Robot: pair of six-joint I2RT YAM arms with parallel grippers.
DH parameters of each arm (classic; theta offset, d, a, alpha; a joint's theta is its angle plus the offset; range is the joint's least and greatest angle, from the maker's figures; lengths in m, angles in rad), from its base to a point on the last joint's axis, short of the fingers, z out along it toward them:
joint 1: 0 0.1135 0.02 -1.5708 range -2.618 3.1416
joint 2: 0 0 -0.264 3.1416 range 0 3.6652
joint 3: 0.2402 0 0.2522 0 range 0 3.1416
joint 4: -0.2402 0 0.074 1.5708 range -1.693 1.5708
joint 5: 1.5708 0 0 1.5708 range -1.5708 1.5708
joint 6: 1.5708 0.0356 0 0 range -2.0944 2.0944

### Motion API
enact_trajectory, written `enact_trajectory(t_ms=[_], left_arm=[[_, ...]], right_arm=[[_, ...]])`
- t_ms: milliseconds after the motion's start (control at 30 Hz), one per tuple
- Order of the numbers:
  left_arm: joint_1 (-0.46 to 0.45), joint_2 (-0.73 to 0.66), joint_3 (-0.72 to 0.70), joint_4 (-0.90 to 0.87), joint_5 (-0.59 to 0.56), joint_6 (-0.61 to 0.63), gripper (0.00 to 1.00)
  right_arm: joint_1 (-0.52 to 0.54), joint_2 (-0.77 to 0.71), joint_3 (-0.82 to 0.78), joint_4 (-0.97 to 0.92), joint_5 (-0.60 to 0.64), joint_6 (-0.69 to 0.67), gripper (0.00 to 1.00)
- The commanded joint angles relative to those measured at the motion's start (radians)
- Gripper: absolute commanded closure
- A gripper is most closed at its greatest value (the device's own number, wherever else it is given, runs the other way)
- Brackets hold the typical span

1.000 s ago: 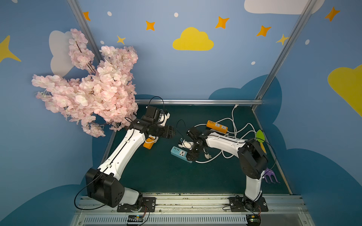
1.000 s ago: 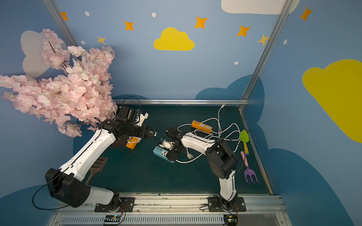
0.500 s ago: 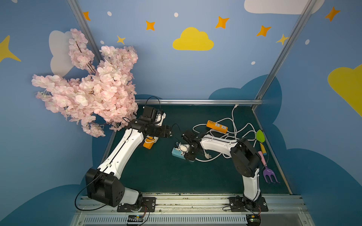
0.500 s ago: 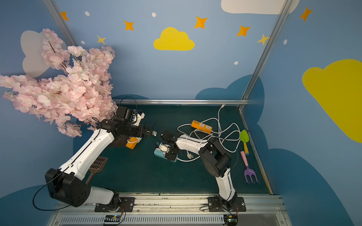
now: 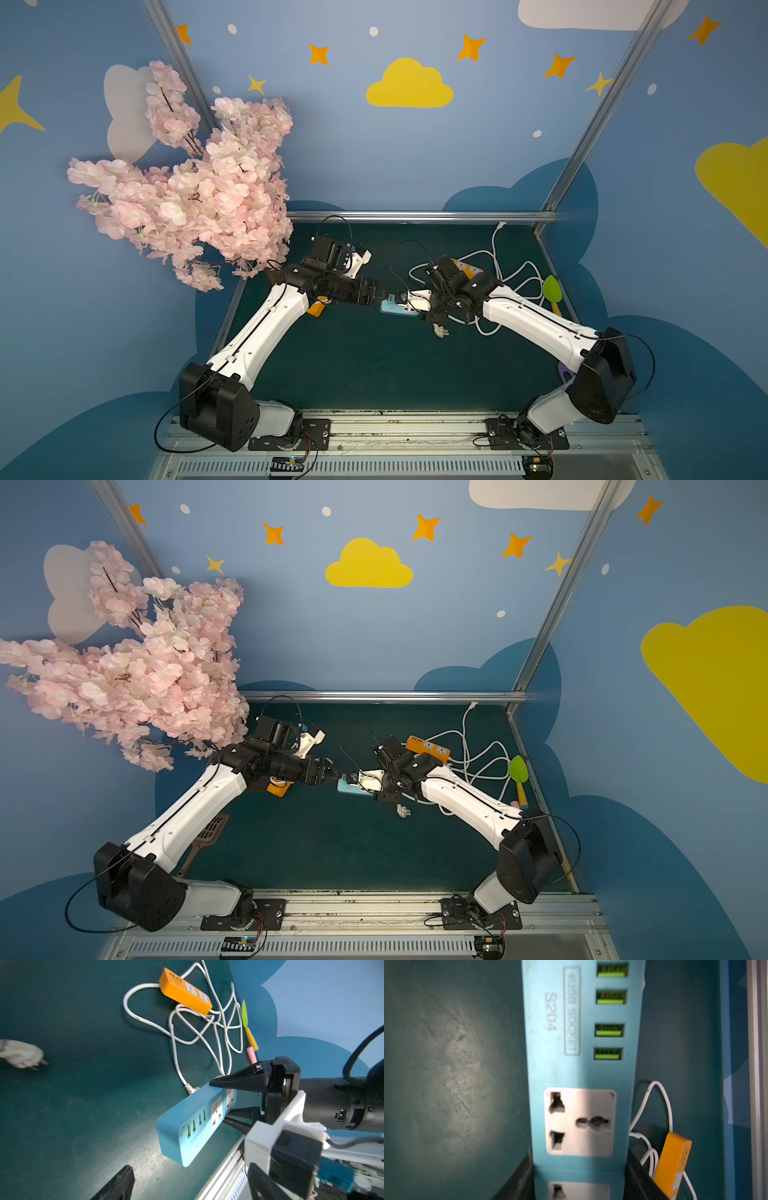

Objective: Wrap the cord around the power strip
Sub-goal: Pick up the power strip from the center of the board.

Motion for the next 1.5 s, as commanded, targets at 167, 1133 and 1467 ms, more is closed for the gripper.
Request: enact_trajectory(t_ms=[167, 1133, 1467], left_arm=[[-0.037, 0.015, -0.077, 0.137, 0.274, -0.069, 0.17], [-0.040, 0.081, -0.006, 0.341, 0.380, -0.159, 0.96], [0.029, 0.052, 0.065, 0.717, 0.192, -0.416, 0.98]], right_arm=[[0.003, -0.162, -0.045, 0.017, -0.088, -0.169, 0.93], [-0.143, -0.075, 0.070, 0.229, -0.143, 0.004, 0.35], [-0.250, -0.104, 0.053, 0.404, 0.182, 0.628, 0.32]])
